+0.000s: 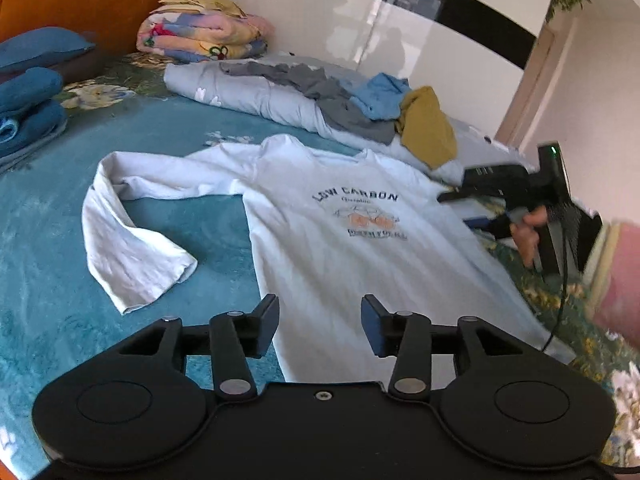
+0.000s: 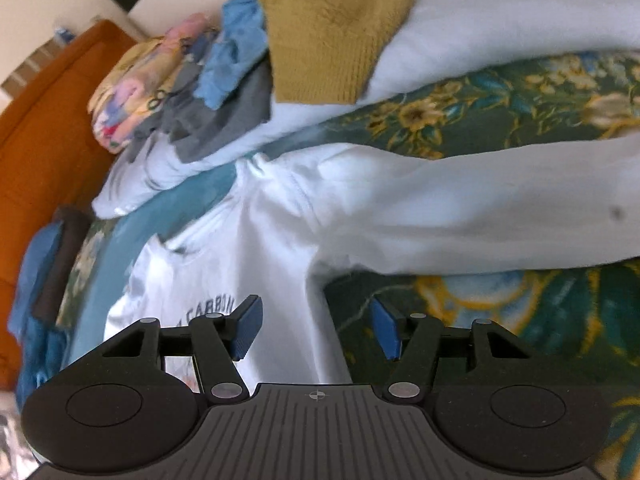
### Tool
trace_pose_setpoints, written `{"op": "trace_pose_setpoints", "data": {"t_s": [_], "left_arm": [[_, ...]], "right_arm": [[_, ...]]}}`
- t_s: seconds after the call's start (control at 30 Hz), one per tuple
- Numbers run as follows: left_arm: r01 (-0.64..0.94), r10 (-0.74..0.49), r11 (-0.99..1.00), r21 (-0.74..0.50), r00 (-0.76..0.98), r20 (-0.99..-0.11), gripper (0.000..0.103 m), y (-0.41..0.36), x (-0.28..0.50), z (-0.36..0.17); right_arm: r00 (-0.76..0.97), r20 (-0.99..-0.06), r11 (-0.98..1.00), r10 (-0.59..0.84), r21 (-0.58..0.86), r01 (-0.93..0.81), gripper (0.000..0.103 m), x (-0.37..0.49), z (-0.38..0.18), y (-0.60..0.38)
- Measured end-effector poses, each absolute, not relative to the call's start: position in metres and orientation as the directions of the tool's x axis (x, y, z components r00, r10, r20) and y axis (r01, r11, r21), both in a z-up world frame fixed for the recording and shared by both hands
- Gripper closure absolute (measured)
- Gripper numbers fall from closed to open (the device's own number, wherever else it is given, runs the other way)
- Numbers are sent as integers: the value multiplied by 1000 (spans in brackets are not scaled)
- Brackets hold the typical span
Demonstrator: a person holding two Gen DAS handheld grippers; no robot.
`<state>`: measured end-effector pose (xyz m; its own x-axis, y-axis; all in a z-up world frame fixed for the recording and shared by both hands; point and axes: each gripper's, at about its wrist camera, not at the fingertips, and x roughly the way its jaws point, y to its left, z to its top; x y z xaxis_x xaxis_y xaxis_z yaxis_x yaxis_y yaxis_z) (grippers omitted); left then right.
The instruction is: Fold clothes
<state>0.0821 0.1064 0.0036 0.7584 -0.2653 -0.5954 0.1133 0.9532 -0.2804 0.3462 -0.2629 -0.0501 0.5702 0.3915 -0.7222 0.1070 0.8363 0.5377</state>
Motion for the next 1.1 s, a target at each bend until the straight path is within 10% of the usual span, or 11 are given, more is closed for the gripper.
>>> {"op": "trace_pose_setpoints", "data": {"t_s": [0.17, 0.4, 0.83, 1.1], "left_arm": [[112, -284, 946, -306, 742, -607, 59, 109, 89, -5], [142, -326, 936, -323, 698, -638, 59, 100, 93, -18], [175, -358, 928, -328, 661, -660, 52, 88, 87, -22], [131, -330, 930, -343, 709, -624, 50, 106, 71, -12]], "right_arm": [[572, -706, 779, 418, 603, 174, 52, 369, -61, -268], [569, -728, 806, 383, 564, 179, 96, 381, -59, -276], [616, -726, 869, 307, 478, 131, 92, 372, -34, -282], [604, -707, 914, 369, 394, -97, 69, 242, 9, -305]]}}
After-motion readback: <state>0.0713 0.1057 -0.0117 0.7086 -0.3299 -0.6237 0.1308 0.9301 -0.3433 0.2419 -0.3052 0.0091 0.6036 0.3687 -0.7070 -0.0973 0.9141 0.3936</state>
